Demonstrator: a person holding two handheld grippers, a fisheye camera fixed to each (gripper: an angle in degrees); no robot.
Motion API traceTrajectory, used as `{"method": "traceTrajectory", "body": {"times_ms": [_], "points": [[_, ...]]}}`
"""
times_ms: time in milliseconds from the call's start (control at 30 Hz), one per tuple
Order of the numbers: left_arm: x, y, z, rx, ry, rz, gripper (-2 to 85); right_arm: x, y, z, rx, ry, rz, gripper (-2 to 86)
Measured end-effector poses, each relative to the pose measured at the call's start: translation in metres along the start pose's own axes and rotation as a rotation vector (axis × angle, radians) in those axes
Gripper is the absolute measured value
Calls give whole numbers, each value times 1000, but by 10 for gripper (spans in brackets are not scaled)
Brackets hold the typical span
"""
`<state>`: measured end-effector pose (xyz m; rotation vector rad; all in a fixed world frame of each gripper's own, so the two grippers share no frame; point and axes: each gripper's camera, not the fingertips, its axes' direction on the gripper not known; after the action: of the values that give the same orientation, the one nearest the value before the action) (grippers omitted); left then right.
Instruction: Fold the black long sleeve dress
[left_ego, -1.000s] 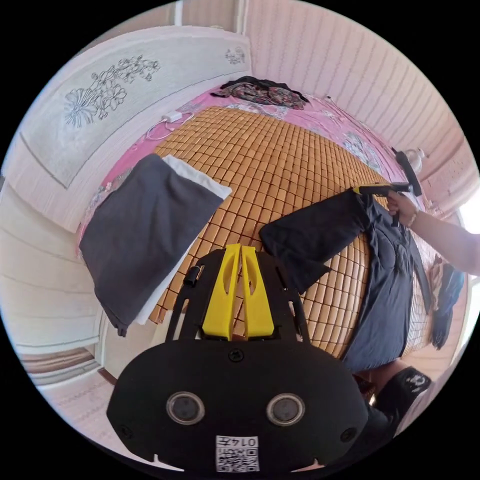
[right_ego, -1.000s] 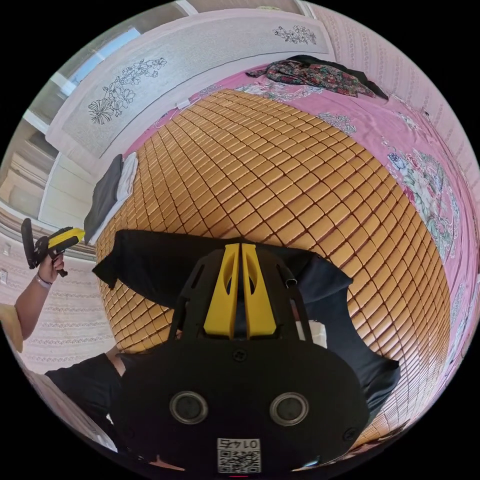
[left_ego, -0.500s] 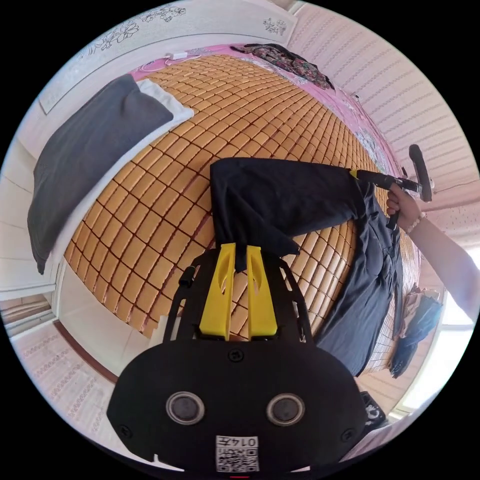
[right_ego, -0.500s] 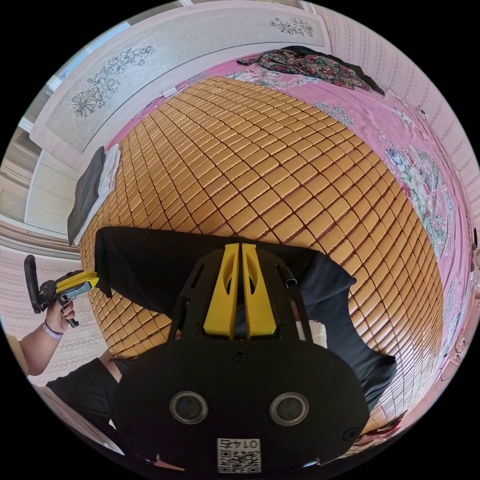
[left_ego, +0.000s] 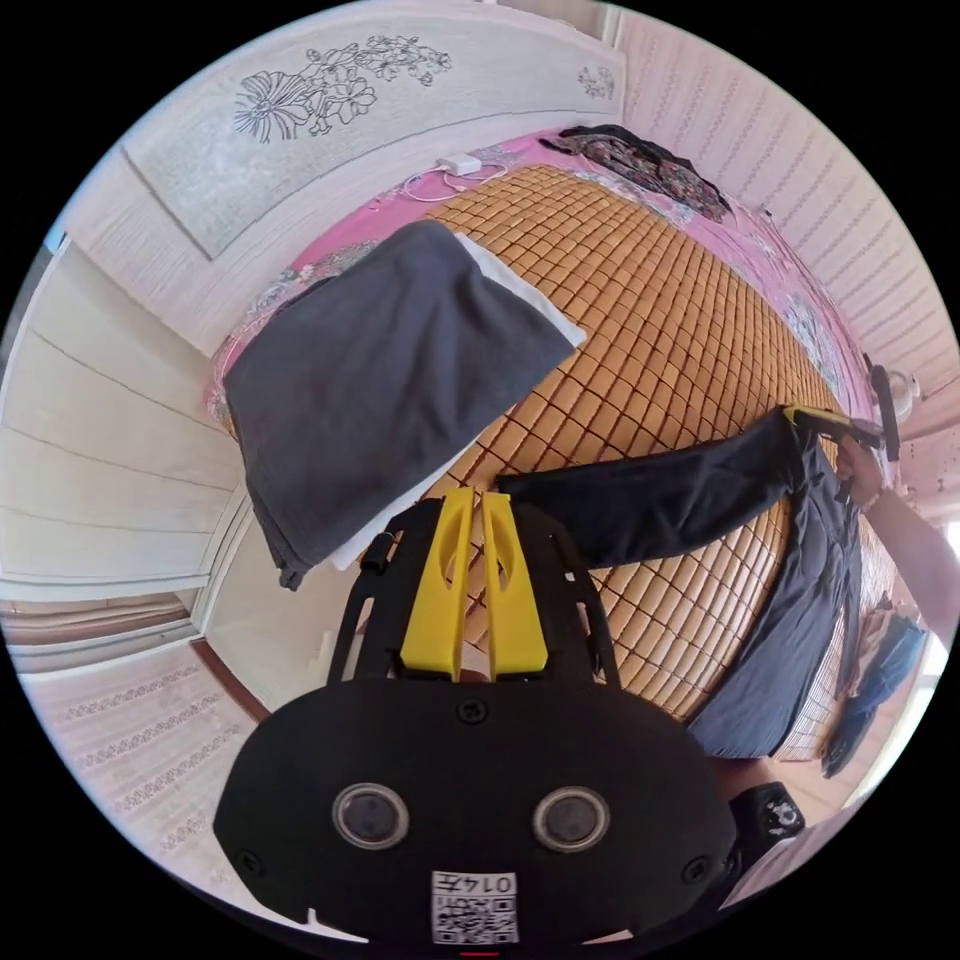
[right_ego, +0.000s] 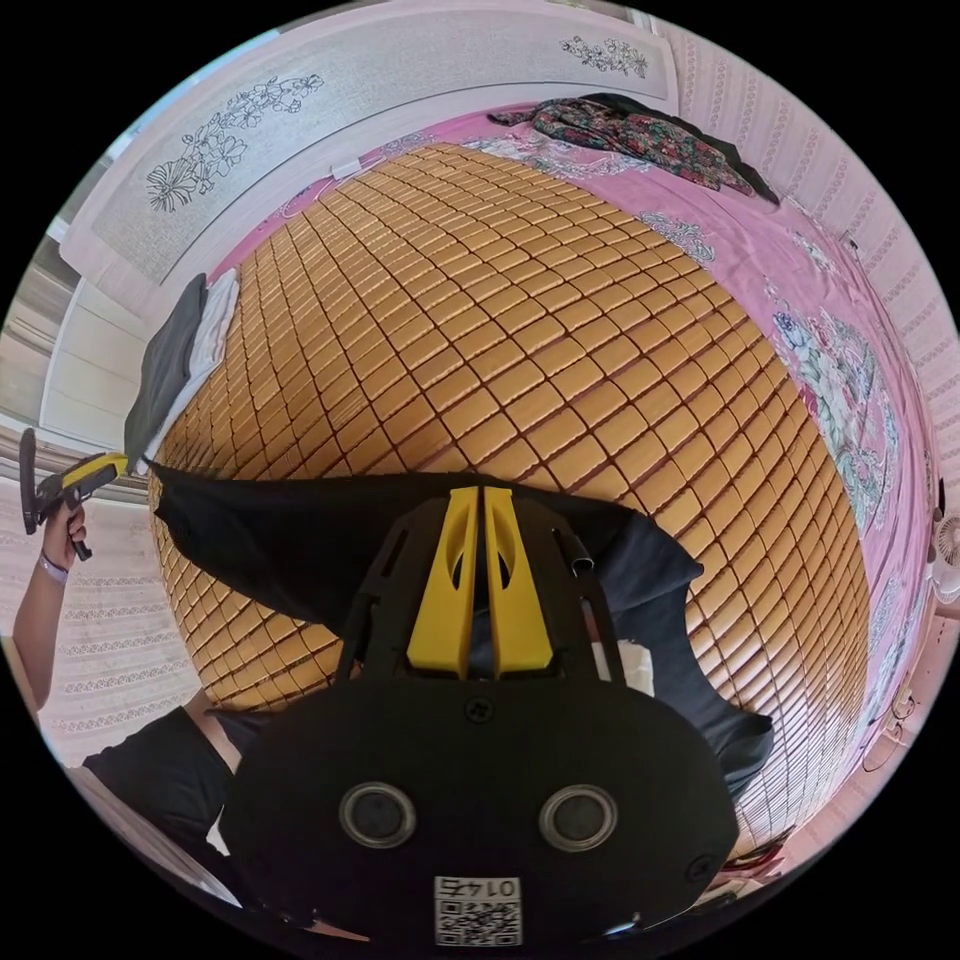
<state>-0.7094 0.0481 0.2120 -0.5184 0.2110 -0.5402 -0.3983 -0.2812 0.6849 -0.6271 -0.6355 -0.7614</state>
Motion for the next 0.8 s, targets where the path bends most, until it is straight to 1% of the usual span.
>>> {"method": "traceTrajectory", "body": {"times_ms": [100, 233, 300, 333, 400, 467, 500, 567, 633, 700, 733, 767, 800], "points": [[6, 3, 14, -20, 53, -18, 6, 2, 10, -3, 19, -12, 13, -3], [18, -3, 54, -135, 59, -28, 40, 7, 21, -8, 41, -11, 55, 5], [22, -3, 70, -190, 51, -39, 37, 9, 26, -4, 11, -16, 66, 12], [25, -2, 68, -162, 22, -17, 20, 9, 27, -1, -7, -12, 68, 13], [28, -2, 68, -186, 18, 5, 2, 8, 33, 5, -34, 13, 56, 10], [26, 1, 63, -142, -47, -4, -5, 5, 36, 7, -50, 29, 39, 9], [22, 3, 62, -116, -39, -33, -8, 4, 39, 8, -59, 37, 32, 10], [16, 5, 71, -144, 9, -75, -9, 5, 45, 9, -55, 35, 32, 13], [9, 7, 70, -119, 21, -112, -9, 10, 55, 5, -25, 2, 60, 21], [3, 10, 66, -106, 47, -151, -8, 19, 81, -25, 123, -113, 135, 40], [1, 15, 58, -85, 82, -165, -8, 21, 91, -35, 163, -145, 148, 43], [1, 18, 54, -71, 106, -163, -8, 22, 116, -55, 233, -189, 154, 47], [3, 26, 42, -41, 153, -146, -8, 22, 147, -73, 276, -191, 149, 49]]}}
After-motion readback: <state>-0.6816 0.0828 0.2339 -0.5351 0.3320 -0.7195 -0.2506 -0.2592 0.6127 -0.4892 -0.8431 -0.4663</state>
